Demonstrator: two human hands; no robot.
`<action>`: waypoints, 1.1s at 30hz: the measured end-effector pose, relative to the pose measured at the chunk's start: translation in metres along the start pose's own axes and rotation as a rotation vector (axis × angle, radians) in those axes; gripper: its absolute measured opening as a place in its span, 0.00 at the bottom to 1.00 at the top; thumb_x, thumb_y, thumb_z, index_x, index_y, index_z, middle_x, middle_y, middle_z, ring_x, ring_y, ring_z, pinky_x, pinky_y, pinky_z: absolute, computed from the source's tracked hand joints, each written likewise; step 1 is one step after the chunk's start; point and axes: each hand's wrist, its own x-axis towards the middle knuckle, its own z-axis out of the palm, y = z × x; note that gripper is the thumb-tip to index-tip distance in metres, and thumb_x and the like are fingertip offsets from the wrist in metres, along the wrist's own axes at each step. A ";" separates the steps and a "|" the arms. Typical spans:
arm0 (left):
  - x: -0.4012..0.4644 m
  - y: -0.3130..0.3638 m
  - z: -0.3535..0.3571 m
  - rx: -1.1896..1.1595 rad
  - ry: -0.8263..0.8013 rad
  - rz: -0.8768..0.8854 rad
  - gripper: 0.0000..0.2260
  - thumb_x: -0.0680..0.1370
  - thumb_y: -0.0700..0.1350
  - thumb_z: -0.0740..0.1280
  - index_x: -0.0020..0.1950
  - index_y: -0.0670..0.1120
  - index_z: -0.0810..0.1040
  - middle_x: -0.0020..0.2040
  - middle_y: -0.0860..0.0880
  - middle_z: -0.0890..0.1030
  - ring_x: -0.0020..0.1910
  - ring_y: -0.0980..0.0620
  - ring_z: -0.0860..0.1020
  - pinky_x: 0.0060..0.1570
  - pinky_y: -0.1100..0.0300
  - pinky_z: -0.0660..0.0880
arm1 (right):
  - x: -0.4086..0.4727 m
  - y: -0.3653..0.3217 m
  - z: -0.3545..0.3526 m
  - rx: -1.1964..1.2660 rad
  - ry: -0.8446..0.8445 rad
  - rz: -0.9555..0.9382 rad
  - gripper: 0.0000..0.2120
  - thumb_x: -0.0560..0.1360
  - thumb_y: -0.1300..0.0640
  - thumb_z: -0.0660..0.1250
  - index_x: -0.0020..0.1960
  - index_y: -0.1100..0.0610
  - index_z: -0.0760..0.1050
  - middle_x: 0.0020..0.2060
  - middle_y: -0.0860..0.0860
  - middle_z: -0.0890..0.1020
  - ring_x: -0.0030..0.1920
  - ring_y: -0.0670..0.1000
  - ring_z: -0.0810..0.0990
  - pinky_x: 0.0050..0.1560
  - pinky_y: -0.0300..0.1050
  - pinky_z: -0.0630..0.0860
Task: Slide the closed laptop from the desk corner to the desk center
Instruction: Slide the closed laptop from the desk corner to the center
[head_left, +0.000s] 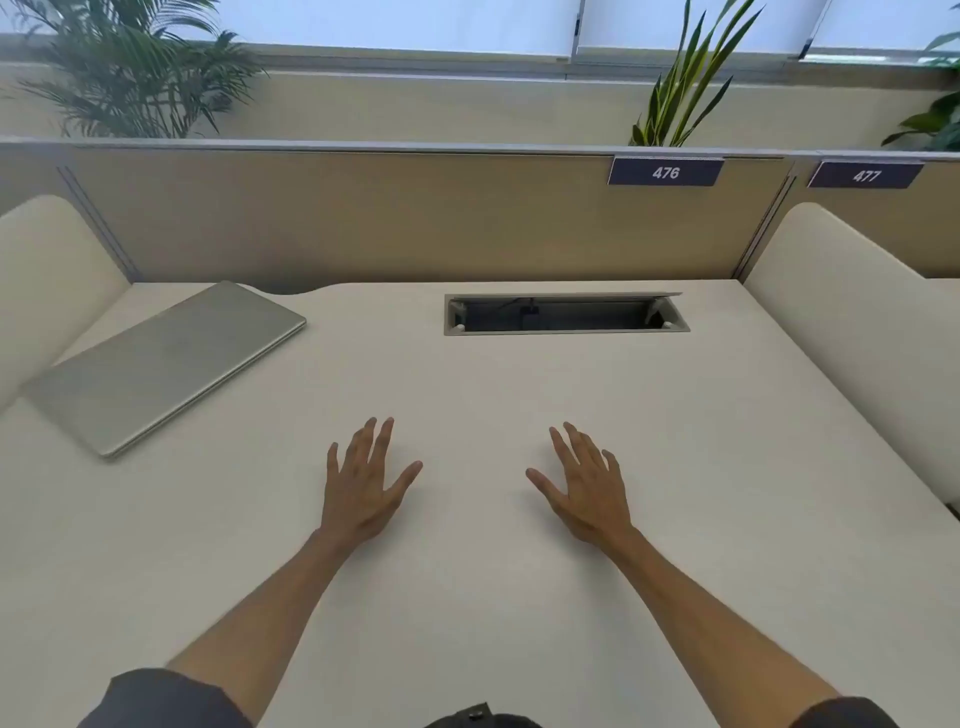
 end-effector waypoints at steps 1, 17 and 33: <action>-0.004 0.001 0.000 -0.011 -0.005 -0.005 0.38 0.75 0.71 0.44 0.80 0.53 0.49 0.81 0.47 0.54 0.79 0.48 0.55 0.75 0.45 0.43 | -0.002 0.000 0.000 0.003 -0.009 0.004 0.38 0.75 0.28 0.45 0.80 0.47 0.53 0.80 0.47 0.54 0.79 0.49 0.53 0.76 0.53 0.51; -0.034 -0.006 0.022 -0.020 -0.035 -0.014 0.36 0.75 0.71 0.43 0.80 0.56 0.49 0.81 0.50 0.53 0.79 0.53 0.48 0.76 0.46 0.42 | -0.023 0.013 0.021 0.025 -0.022 0.021 0.39 0.75 0.27 0.44 0.80 0.47 0.53 0.80 0.46 0.53 0.80 0.47 0.50 0.78 0.51 0.47; -0.034 -0.006 0.023 0.022 -0.063 -0.017 0.39 0.73 0.71 0.42 0.79 0.54 0.55 0.81 0.49 0.52 0.80 0.53 0.46 0.75 0.47 0.40 | -0.023 0.014 0.023 0.044 -0.035 0.030 0.36 0.77 0.31 0.50 0.80 0.48 0.54 0.80 0.47 0.52 0.80 0.46 0.47 0.78 0.50 0.43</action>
